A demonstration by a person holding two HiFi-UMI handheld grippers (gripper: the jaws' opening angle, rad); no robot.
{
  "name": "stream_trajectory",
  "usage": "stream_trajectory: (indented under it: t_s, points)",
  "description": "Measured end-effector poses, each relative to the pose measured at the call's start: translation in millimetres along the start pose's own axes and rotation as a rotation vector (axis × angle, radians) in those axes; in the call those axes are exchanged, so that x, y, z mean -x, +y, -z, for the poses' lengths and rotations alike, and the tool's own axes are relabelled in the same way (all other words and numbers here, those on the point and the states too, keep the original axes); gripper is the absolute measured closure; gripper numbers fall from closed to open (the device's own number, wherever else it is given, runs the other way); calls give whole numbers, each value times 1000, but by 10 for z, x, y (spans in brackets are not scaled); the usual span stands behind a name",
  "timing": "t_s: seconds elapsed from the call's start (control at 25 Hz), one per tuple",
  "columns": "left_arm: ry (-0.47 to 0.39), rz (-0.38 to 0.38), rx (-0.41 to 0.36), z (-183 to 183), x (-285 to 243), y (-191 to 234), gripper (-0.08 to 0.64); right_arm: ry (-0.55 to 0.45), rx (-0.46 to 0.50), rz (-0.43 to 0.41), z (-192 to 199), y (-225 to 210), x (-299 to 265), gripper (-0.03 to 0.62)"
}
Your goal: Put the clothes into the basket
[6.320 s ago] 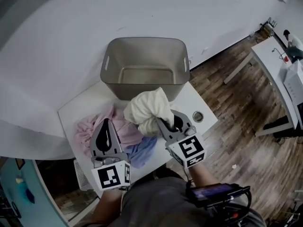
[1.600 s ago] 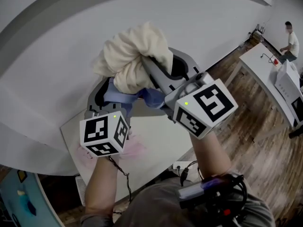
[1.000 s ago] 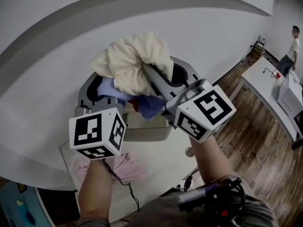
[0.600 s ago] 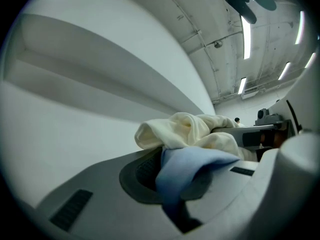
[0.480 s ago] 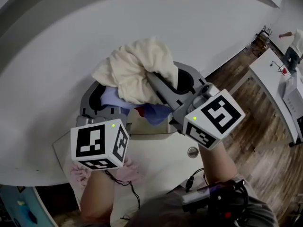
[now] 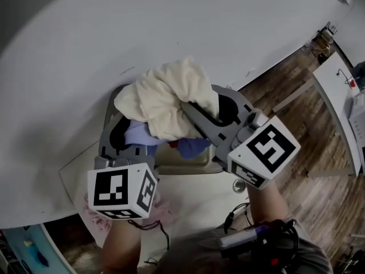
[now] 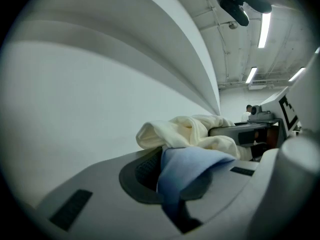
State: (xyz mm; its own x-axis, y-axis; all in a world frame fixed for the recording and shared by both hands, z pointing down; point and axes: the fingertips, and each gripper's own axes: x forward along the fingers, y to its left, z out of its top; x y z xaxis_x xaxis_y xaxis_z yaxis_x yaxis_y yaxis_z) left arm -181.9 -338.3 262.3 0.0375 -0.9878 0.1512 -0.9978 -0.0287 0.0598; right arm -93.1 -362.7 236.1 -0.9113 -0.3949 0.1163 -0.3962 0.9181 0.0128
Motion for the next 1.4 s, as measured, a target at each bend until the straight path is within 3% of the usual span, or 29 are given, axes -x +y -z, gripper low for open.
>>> stream_trajectory:
  t_s: [0.28,0.44,0.52,0.8,1.08,1.4]
  points:
    - [106,15,50,365,-178,150,543,118,-16,-33,414,-137,-226,499]
    - [186,23,41,581,-227,153,540,186,-24,-59,636,-187,-282,484]
    - [210,26,43,635,-254,182,492,196,-25,-72,700,-222,-326,470]
    - [236,38,38,661,-283,263,363,282,8,-129,870,-254,-392,393]
    - [253,37,48,707,-215,341,335,395,79,-201,1044,-88,-392,297]
    - [257,20,37,659,-49,345,327,417,102,-215,993,-17,-261,268]
